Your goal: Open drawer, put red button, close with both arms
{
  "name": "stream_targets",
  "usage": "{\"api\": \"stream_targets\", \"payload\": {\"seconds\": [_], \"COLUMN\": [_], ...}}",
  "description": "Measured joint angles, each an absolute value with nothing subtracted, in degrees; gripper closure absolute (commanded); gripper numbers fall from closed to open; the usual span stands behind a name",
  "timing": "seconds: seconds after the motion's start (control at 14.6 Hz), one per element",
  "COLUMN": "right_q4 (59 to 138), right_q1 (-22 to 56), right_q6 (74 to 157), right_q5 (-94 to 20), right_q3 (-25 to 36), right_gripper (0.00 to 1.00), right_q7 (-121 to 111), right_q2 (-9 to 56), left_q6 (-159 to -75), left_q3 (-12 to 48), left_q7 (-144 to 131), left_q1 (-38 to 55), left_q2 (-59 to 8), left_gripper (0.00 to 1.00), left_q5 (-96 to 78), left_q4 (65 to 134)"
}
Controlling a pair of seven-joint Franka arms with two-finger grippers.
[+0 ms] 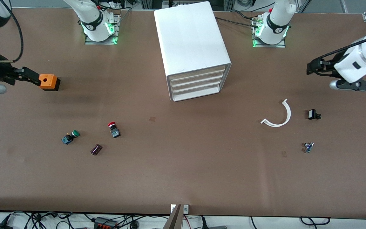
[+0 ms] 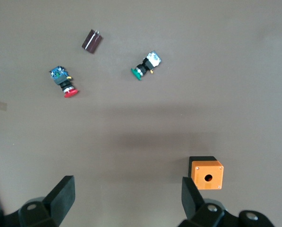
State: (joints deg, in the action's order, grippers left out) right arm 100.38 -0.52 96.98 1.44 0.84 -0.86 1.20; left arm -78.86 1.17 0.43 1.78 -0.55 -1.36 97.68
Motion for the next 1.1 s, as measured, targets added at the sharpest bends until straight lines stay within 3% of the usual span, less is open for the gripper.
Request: {"api": "stream_targets", "payload": {"seconds": [0.21, 0.41, 0.75, 1.1], "right_q4": [99.35, 96.31, 90.65, 89.74], "right_q1": [2.46, 6.54, 10.15, 11.53], "right_q6": [97.75, 100.97, 107.99, 115.02], "right_q5": [1.42, 1.07, 0.86, 0.42], "right_q3": [0.67, 0.53, 0.45, -0.45], "right_gripper": [0.00, 0.00, 0.00, 0.00], "right_q7": [-0.87, -0.69, -0.66, -4.30], "right_q2": [5.64, 12.81, 25.87, 33.14], "left_q6": [-73.29, -73.66, -86.23, -101.03], "left_q3": [1.95, 2.09, 4.57, 9.73], "left_q7": [0.43, 3.62, 19.14, 37.88], "left_q1": [3.20, 3.58, 3.62, 3.90], "left_q2": [-3.07, -8.69, -19.65, -24.40], "left_gripper": [0.00, 0.00, 0.00, 0.00], "left_q5": [-5.91, -17.48, -35.04, -52.31], "left_q4": [97.72, 97.84, 99.51, 109.81]}}
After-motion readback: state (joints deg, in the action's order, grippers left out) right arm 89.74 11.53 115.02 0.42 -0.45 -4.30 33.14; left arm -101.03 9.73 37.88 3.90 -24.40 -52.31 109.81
